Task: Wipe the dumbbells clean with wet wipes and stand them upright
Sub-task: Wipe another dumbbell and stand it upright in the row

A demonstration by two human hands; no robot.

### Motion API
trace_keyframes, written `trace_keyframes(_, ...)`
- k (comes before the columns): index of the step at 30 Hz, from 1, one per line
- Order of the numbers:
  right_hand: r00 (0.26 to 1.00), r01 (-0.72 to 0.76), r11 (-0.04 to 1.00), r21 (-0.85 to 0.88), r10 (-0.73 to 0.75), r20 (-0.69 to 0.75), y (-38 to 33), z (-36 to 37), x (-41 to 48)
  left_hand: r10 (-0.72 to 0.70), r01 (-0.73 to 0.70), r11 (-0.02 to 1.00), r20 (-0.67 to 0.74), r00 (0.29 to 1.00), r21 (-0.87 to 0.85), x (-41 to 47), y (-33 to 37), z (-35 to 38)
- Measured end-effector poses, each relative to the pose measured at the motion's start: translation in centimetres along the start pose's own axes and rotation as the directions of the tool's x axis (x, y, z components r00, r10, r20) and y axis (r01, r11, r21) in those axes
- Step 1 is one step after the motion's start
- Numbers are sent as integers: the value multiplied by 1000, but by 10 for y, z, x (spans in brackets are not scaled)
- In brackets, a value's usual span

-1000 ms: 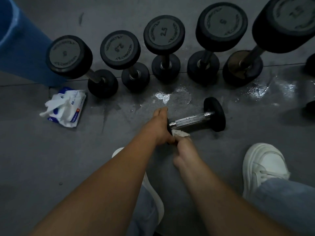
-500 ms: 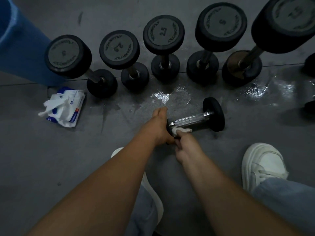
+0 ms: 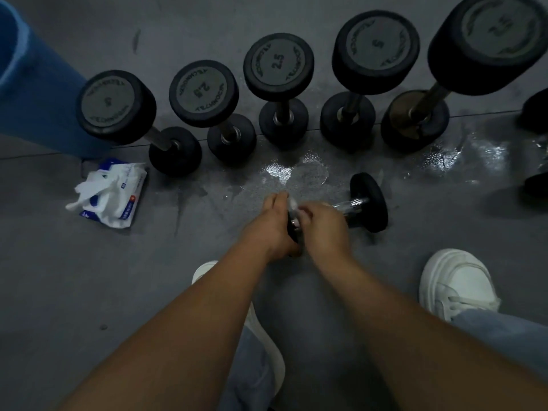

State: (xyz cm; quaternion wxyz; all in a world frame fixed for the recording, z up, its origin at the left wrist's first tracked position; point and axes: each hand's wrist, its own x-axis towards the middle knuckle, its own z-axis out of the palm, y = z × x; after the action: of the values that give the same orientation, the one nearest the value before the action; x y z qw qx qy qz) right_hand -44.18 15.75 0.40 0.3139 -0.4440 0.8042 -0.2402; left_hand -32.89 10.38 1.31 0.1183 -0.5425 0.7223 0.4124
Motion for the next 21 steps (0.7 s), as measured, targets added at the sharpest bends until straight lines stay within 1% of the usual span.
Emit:
trace_keyframes(1,993,77,977,-201,-57,107,-1,-1,7,1,-1,1000,-2,1000,4,0,0,0)
trace_keyframes(2,977,142,938,-315,-82,198,-1,0,10,0,0,1000,1,1000,9,0,-1,1)
trace_keyframes(3,961,195,905,-379,-98,260,-1,-2,9,-2,2,1000,5,1000,10,0,-1,0)
trace_keyframes(4,948,231,889,-395,-113,299,0,-5,6,-5,5,1000,8,1000,8,1,-1,-1)
trace_keyframes(6,939,234,908,-347,-120,322,3,-8,5,-10,10,1000,12,1000,5,3,-1,-2)
trace_keyframes(8,964,206,937,-283,-145,223,4,-7,10,-14,14,1000,25,1000,-6,2,0,-2)
trace_keyframes(9,969,206,937,-283,-155,193,2,-5,12,-12,12,1000,20,1000,-5,1,0,-3)
trace_keyframes(11,953,254,903,-347,-172,248,1,-1,4,-1,1,1000,14,1000,2,0,0,-1)
trace_keyframes(12,942,279,890,-360,-181,282,3,-2,-4,4,-4,1000,11,1000,2,0,0,-1)
trace_keyframes(13,934,296,894,-338,-197,297,5,-4,-10,4,-4,1000,5,1000,-1,0,0,-2)
trace_keyframes(14,936,296,907,-300,-213,281,6,-9,-11,-1,1,1000,4,1000,-6,1,0,-2)
trace_keyframes(16,951,281,930,-239,-236,200,3,-12,4,-8,8,1000,7,1000,-9,2,0,-3)
trace_keyframes(17,952,274,931,-241,-228,202,0,-11,15,-7,7,1000,3,1000,-2,3,0,-2)
trace_keyframes(20,910,341,881,-328,-221,352,0,-5,13,3,-3,1000,3,1000,30,1,-2,2)
trace_keyframes(21,910,333,894,-298,-222,351,5,-5,0,8,-7,999,0,1000,32,1,-3,2)
